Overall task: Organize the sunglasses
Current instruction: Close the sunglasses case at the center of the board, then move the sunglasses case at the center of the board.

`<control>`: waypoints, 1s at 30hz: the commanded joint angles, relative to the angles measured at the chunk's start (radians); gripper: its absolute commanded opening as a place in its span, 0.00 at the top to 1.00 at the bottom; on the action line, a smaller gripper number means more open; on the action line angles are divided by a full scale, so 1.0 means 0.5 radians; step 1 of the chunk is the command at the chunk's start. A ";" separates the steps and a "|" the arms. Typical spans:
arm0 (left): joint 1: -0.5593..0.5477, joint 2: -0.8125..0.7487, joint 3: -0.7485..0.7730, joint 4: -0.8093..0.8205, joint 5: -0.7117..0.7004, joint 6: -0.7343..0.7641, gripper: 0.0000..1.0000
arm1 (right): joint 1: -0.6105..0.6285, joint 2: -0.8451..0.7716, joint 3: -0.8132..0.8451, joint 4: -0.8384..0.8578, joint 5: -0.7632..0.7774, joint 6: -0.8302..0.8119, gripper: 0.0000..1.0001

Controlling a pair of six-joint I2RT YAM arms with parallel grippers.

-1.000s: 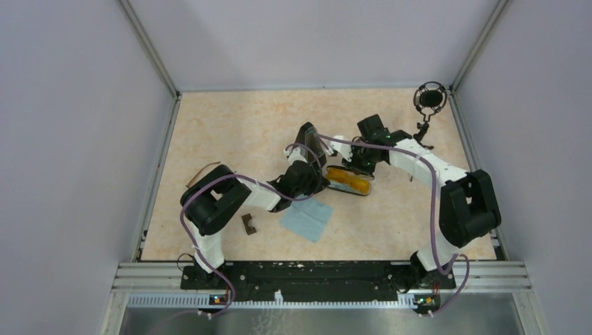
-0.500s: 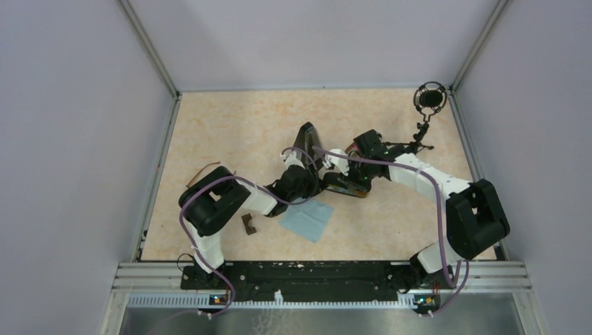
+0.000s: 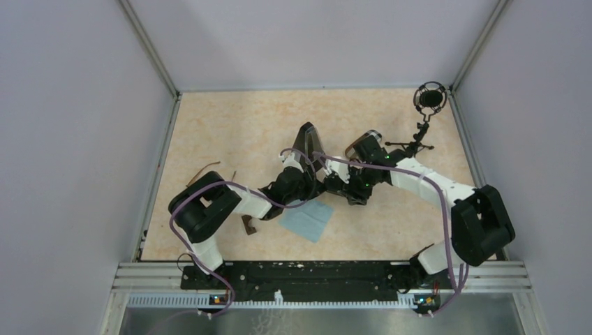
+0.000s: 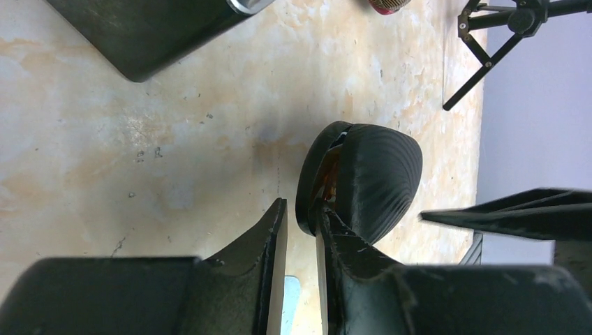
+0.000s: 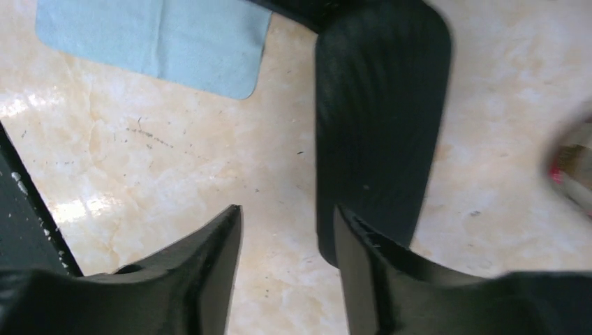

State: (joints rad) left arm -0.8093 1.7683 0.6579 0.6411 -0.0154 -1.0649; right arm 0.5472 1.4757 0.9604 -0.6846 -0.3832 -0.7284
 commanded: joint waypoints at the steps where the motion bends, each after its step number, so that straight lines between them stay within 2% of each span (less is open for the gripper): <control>1: -0.012 -0.099 -0.022 0.010 0.015 0.072 0.72 | 0.004 -0.150 0.180 0.033 0.062 -0.019 0.43; 2: -0.011 -0.098 -0.023 0.010 0.016 0.074 0.72 | 0.002 -0.133 0.185 0.065 0.090 -0.030 0.35; 4: -0.013 -0.085 -0.023 0.012 0.014 0.074 0.73 | 0.002 -0.070 0.185 0.126 0.134 -0.084 0.25; 10: -0.013 -0.067 -0.017 0.034 0.019 0.081 0.72 | 0.002 0.267 0.257 0.194 0.172 -0.117 0.06; 14: -0.010 -0.083 -0.006 0.003 0.021 0.116 0.72 | 0.002 0.386 0.239 0.235 0.151 -0.137 0.03; 16: -0.010 -0.105 0.002 -0.032 0.021 0.138 0.70 | 0.003 0.403 0.219 0.282 0.189 -0.119 0.07; 18: -0.008 -0.151 0.006 -0.084 0.021 0.164 0.67 | -0.002 0.411 0.190 0.343 0.270 -0.092 0.18; 23: -0.003 -0.494 -0.012 -0.402 -0.072 0.276 0.57 | -0.122 0.489 0.209 0.329 0.292 0.012 0.62; 24: -0.004 -0.592 -0.021 -0.479 -0.109 0.306 0.55 | -0.154 0.493 0.213 0.308 0.282 0.026 0.67; 30: -0.003 -1.134 -0.156 -0.855 -0.300 0.373 0.51 | -0.318 0.307 0.051 0.184 0.374 0.057 0.68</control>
State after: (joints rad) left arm -0.8085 1.3365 0.6231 0.3355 -0.0910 -0.9260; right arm 0.4305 1.6958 1.0473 -0.5552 -0.2501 -0.7204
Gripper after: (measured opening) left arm 0.486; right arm 0.597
